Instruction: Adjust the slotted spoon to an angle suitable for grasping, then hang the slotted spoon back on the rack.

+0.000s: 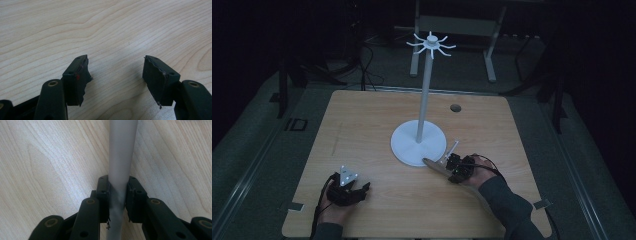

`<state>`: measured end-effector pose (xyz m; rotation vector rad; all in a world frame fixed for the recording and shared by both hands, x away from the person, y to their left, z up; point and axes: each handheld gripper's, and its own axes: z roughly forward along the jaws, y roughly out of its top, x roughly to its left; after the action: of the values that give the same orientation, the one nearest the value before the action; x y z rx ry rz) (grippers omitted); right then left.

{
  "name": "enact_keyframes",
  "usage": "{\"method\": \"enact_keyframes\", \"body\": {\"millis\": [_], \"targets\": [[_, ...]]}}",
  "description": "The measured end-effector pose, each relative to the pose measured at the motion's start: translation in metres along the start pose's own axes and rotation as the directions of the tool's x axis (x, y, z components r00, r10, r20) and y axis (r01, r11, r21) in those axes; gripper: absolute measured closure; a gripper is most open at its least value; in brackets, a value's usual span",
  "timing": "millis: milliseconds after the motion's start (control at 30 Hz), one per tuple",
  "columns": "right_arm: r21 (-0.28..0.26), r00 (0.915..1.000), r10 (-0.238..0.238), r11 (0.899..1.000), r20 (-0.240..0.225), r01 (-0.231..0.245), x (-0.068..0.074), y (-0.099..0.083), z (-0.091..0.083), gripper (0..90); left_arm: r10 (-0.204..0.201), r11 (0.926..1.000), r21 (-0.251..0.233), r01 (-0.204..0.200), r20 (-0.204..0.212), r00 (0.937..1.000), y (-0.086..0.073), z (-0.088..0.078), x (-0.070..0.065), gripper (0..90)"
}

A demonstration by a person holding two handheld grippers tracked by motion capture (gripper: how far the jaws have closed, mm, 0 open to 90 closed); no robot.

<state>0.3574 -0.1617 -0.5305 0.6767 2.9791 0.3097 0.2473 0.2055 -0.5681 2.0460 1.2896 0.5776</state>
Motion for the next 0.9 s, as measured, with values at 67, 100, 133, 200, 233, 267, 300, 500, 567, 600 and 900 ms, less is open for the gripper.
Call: {"method": "enact_keyframes", "body": {"millis": [67,100,133,200,233,267,300,500,567,600,900], "targets": [[-0.006,1.0000,0.002,1.000,-0.003,-0.002,0.000,-0.001,0.000,74.8,0.000,1.0000,0.001,0.000,0.000,1.0000,0.000,0.000,0.000,37.7],[-0.009,1.0000,0.007,1.000,-0.006,-0.007,0.000,-0.001,0.000,74.8,-0.002,1.0000,0.003,0.002,-0.001,1.0000,0.000,0.001,0.001,37.7],[-0.011,1.0000,0.004,1.000,-0.007,-0.004,-0.001,-0.001,0.000,74.8,-0.004,1.0000,0.005,0.004,0.000,1.0000,0.000,0.001,0.001,37.7],[-0.016,1.0000,0.006,1.000,-0.006,-0.006,-0.001,-0.002,0.000,74.9,-0.001,1.0000,0.007,0.001,-0.001,1.0000,0.000,0.001,0.000,37.7],[-0.019,1.0000,0.007,1.000,-0.006,-0.007,-0.001,-0.002,0.000,74.9,0.000,1.0000,0.004,0.000,-0.002,1.0000,0.000,0.001,0.000,37.7],[-0.020,1.0000,0.006,1.000,-0.003,-0.006,0.000,-0.002,0.000,74.9,0.000,1.0000,0.003,0.000,-0.001,1.0000,0.000,0.001,0.000,37.7],[-0.022,1.0000,0.007,1.000,-0.002,-0.007,0.000,-0.003,0.000,75.0,0.000,1.0000,0.003,0.000,-0.001,1.0000,0.000,0.001,0.000,37.7],[-0.041,0.9999,0.011,0.999,0.004,-0.011,0.000,-0.004,-0.002,75.0,-0.002,1.0000,0.005,0.002,0.000,1.0000,0.001,0.001,0.000,37.7],[-0.055,0.9998,0.019,0.998,0.005,-0.018,0.000,-0.005,-0.005,75.1,-0.002,1.0000,0.004,0.002,-0.001,1.0000,0.001,0.000,0.000,37.7],[-0.062,0.9997,0.021,0.998,0.009,-0.020,-0.001,-0.005,-0.007,75.0,-0.002,1.0000,0.004,0.002,-0.001,1.0000,0.001,0.000,0.000,37.8],[-0.157,0.9980,0.056,0.986,0.030,-0.051,-0.006,-0.009,-0.022,75.1,-0.003,1.0000,0.003,0.003,-0.002,1.0000,0.002,0.002,0.000,37.8]]}}
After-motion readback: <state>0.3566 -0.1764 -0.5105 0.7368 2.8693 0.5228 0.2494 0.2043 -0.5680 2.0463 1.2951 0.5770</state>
